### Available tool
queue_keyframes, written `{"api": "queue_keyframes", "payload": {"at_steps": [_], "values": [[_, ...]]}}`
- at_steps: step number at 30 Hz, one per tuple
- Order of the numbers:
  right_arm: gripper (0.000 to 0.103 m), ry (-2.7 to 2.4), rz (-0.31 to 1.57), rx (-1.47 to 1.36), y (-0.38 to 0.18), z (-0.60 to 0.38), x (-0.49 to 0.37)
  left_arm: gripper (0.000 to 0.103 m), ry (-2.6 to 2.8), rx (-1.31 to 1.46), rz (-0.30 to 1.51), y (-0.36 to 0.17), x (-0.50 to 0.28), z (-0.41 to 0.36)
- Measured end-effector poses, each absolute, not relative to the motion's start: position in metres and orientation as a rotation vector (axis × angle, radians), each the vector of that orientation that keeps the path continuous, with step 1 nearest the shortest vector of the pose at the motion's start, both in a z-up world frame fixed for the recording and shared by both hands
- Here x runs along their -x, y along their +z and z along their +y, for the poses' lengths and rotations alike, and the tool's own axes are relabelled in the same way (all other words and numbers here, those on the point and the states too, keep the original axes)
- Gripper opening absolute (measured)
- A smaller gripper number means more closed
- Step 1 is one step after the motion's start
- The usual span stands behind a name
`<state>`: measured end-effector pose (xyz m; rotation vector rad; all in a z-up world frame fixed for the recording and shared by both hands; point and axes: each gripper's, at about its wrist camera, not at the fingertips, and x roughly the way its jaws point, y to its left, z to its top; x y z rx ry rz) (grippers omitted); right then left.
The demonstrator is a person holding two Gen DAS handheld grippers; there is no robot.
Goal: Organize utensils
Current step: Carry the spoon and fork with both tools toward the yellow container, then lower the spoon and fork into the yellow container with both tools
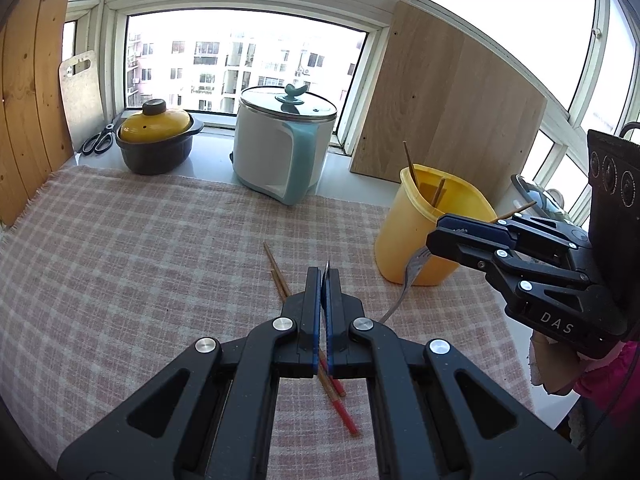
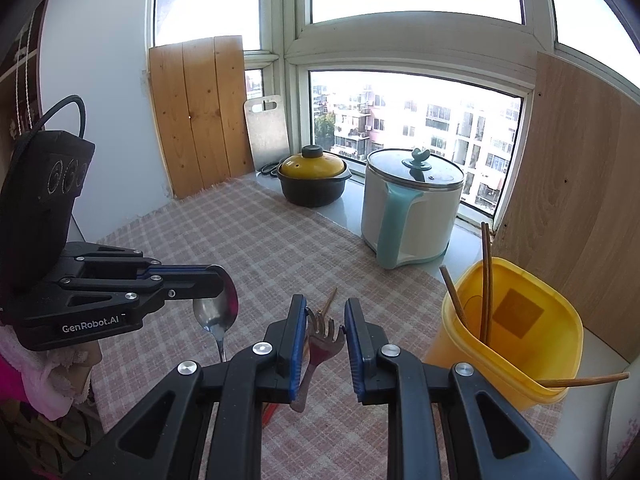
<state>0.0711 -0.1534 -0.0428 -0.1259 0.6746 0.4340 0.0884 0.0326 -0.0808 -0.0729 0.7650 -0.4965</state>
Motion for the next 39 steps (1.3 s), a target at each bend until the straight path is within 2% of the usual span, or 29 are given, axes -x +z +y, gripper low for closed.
{"api": "queue_keyframes", "payload": {"at_steps": [24,39], "values": [[0.018,0.414,0.500,0.139,0.067,-0.214,-0.058,0.000,-0.476,0.012,0.544,0.013,-0.100,-0.020],[0.018,0.374,0.476,0.158,0.099,-0.277,-0.066,0.000,-0.450,0.006,0.437,0.052,-0.114,-0.086]]}}
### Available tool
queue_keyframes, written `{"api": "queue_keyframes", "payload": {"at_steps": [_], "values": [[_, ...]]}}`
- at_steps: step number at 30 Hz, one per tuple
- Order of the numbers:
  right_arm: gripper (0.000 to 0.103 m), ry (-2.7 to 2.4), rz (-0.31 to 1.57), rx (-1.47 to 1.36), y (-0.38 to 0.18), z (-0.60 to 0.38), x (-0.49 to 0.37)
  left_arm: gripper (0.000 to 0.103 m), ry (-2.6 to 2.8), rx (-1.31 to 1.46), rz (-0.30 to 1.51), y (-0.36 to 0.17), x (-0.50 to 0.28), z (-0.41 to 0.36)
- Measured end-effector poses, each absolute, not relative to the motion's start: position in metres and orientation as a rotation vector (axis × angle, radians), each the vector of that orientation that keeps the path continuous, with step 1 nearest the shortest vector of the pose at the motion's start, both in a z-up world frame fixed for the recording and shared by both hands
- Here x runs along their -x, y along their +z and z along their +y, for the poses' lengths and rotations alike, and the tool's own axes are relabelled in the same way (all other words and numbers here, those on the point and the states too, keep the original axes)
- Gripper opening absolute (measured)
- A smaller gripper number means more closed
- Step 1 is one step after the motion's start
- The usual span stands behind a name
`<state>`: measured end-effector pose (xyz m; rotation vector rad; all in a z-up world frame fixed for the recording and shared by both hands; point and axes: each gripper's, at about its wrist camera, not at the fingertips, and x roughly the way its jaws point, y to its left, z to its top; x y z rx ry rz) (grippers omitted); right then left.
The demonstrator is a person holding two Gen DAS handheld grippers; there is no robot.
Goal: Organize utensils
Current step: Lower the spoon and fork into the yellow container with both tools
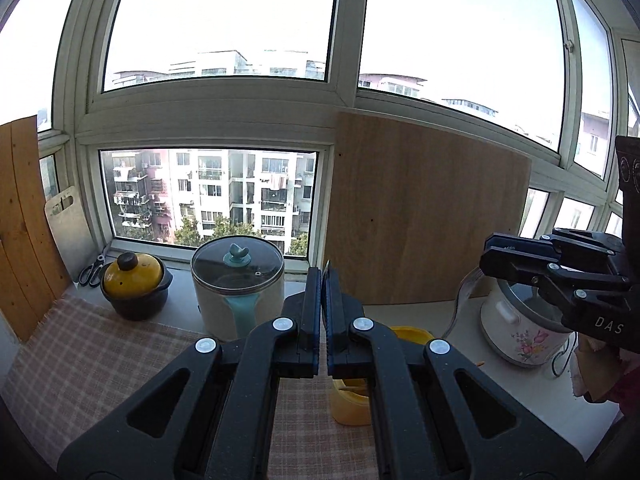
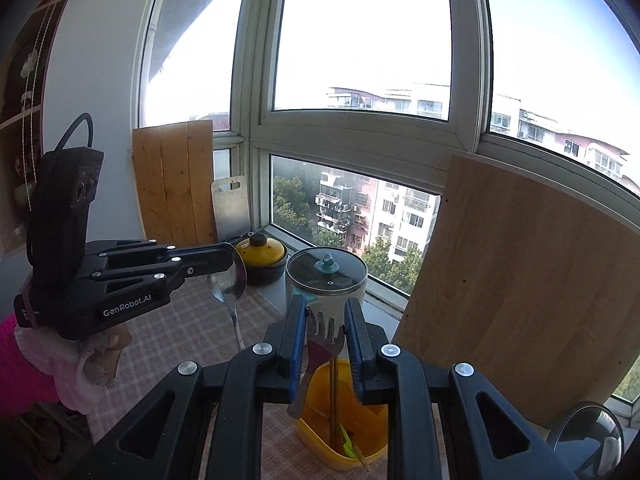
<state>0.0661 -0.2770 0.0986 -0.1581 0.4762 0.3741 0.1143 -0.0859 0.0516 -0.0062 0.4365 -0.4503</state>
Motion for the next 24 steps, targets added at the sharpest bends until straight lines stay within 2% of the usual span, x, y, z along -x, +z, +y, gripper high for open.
{"api": "queue_keyframes", "payload": {"at_steps": [24], "values": [[0.018,0.285,0.690,0.088,0.036,-0.333,-0.165,0.000,-0.327,-0.138,0.503,-0.002,-0.196,-0.163]]}}
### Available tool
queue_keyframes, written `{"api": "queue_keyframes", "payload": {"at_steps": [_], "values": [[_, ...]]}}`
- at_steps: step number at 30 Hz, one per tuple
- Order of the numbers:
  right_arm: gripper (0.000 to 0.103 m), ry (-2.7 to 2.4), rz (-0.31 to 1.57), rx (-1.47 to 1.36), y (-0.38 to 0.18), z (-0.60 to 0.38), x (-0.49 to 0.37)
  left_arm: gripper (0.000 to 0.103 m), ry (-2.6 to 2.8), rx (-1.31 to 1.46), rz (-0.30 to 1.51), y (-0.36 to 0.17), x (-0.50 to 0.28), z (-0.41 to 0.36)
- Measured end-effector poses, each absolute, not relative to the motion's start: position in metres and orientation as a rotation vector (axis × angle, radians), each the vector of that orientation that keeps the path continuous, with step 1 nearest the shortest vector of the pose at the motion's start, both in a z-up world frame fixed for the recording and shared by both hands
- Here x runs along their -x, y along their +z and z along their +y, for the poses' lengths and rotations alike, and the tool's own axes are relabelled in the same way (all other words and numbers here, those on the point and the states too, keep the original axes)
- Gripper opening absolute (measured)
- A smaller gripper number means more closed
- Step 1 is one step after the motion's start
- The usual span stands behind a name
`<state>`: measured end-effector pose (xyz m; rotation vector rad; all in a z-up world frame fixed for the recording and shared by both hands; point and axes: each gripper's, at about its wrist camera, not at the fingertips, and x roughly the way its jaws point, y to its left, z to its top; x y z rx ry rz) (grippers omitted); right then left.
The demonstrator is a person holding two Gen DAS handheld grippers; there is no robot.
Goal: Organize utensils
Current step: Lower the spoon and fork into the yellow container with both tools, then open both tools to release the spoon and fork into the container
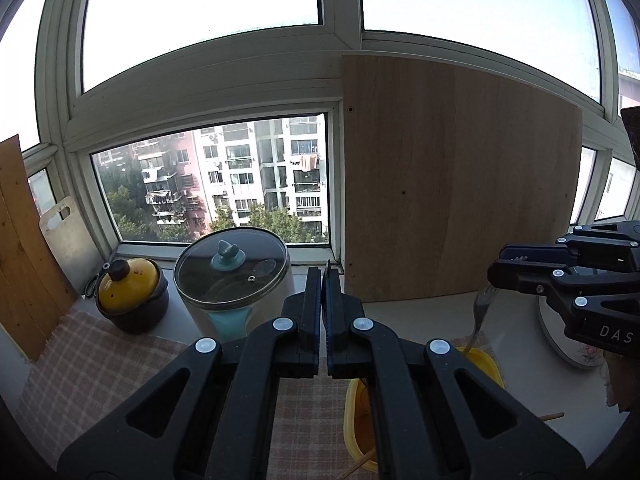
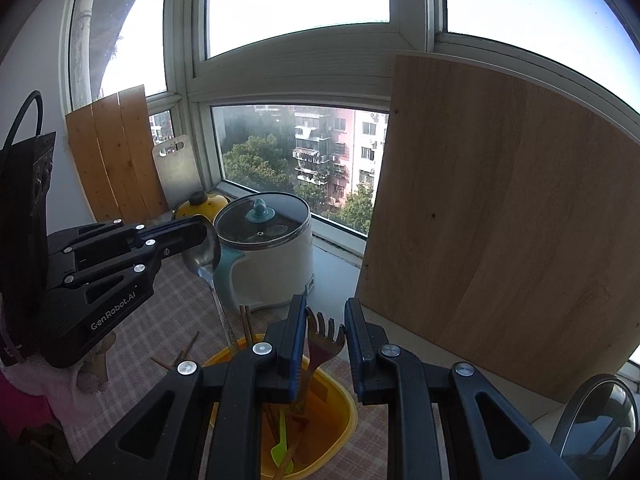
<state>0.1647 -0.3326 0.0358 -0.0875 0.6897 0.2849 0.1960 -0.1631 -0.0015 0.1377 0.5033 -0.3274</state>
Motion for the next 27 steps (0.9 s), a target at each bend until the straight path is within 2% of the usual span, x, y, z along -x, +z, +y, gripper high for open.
{"api": "queue_keyframes", "payload": {"at_steps": [24,27], "values": [[0.019,0.264,0.782,0.048,0.005,-0.341,-0.186,0.000,-0.338,-0.143,0.595,-0.024,-0.205,-0.165],[0.024,0.263,0.777,0.054,0.007,-0.340,-0.186,0.001,-0.343,-0.131,0.600,-0.023,-0.204,-0.163]]}}
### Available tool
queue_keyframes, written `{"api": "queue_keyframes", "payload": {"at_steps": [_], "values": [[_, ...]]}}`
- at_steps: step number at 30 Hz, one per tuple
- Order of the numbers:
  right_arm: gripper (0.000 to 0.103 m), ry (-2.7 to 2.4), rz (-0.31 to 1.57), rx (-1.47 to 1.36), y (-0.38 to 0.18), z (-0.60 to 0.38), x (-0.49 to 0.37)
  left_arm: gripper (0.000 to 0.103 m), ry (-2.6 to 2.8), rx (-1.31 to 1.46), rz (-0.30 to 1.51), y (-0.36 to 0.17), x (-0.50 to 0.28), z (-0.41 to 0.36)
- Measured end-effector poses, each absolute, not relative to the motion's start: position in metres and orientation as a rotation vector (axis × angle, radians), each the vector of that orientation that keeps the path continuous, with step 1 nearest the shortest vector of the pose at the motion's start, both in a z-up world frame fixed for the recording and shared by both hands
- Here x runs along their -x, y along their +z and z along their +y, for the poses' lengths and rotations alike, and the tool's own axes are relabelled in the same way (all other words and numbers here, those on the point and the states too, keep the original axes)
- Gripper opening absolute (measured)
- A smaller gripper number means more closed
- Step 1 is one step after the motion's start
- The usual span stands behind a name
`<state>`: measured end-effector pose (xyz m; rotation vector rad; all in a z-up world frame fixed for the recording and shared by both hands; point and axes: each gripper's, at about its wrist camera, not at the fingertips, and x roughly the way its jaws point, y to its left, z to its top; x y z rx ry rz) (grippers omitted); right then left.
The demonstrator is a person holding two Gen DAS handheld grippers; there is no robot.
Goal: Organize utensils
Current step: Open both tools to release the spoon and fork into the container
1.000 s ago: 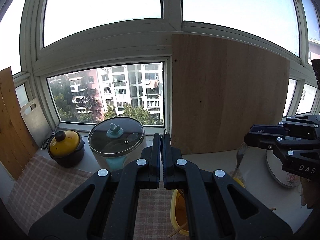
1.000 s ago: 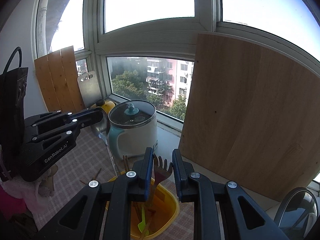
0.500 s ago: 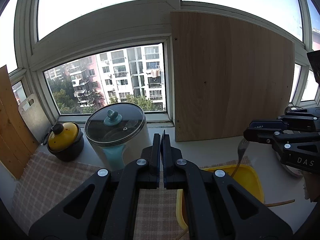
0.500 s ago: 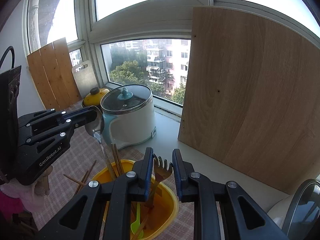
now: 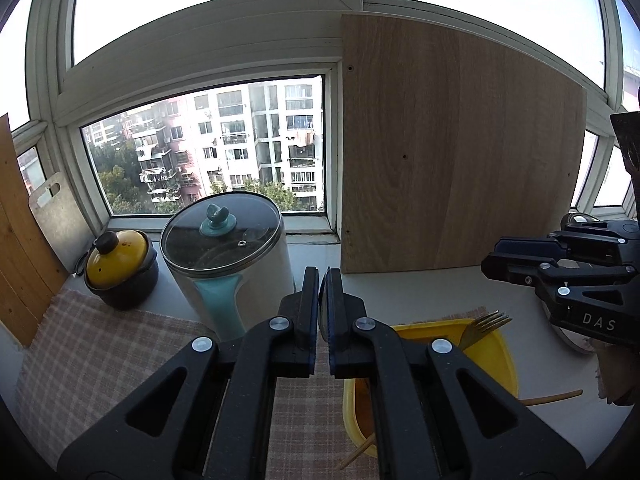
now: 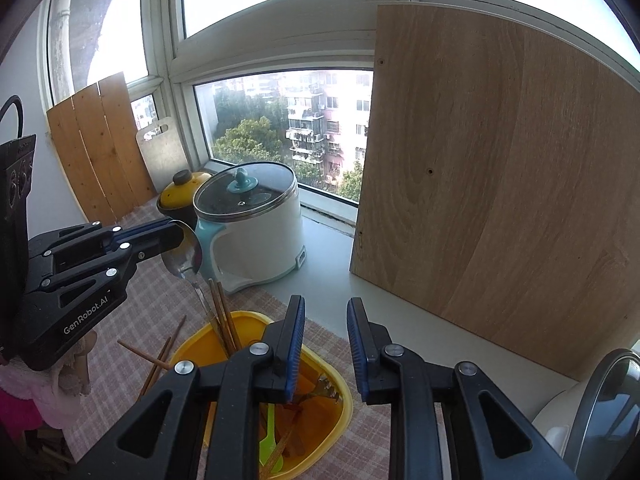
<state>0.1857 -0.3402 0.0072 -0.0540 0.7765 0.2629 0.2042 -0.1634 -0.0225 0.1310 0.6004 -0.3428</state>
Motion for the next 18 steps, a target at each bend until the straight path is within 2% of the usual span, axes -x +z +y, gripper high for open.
{"api": "queue_keyframes", "payload": {"at_steps": [3,5,6,9,13,18], "values": [[0.030,0.254,0.764,0.068,0.008,-0.339,-0.182,0.001,-0.345,-0.116,0.596,-0.019,-0.202,-0.161],[0.039,0.251,0.758,0.067,0.009,-0.339,-0.179,0.002,-0.347,-0.105,0.595,-0.017,-0.201,-0.158],[0.044,0.250,0.755,0.065,0.010,-0.340,-0.178,0.004,-0.347,-0.100,0.594,-0.015,-0.200,-0.157],[0.050,0.247,0.745,0.065,0.012,-0.340,-0.175,0.012,-0.348,-0.088,0.586,-0.011,-0.197,-0.153],[0.063,0.237,0.731,0.070,0.017,-0.338,-0.170,0.012,-0.347,-0.082,0.581,-0.008,-0.192,-0.149],[0.071,0.225,0.710,0.080,0.022,-0.334,-0.162,0.012,-0.343,-0.077,0.574,-0.005,-0.186,-0.144]]}}
